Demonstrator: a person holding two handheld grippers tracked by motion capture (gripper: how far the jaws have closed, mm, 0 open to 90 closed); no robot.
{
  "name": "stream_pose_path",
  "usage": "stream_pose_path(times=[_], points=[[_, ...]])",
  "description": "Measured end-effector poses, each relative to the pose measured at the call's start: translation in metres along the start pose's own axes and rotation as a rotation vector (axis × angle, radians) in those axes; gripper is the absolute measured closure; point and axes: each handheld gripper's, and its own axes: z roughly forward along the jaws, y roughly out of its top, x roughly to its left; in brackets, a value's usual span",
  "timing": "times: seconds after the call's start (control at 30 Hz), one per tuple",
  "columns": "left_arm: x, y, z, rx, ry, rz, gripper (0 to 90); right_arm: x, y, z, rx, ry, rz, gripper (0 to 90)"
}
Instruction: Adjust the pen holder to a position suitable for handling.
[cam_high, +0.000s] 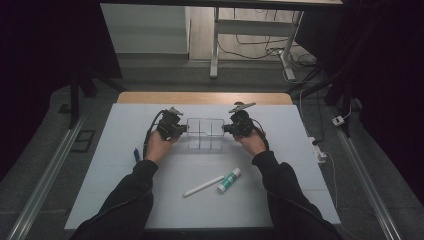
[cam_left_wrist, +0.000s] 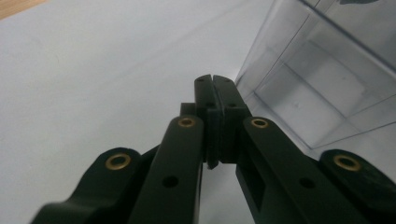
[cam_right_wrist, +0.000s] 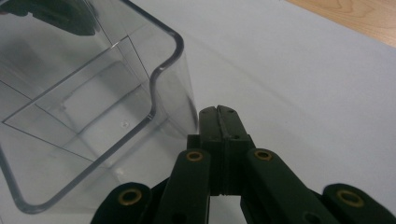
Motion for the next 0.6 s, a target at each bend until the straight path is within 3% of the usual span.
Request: stream_pose_path(times=[0.23, 0.6], points=[[-0.007, -0.004, -0.005, 0.023, -0.007, 0.022, 88.5, 0.007, -0.004, -0.006, 0.020, 0.012, -0.024, 89.7], [-0.021, -0.015, -0.012, 0.034, -0.044, 0.011, 88.5, 0.018, -0.014, -0.017, 0.040, 0.024, -0.042, 89.7]])
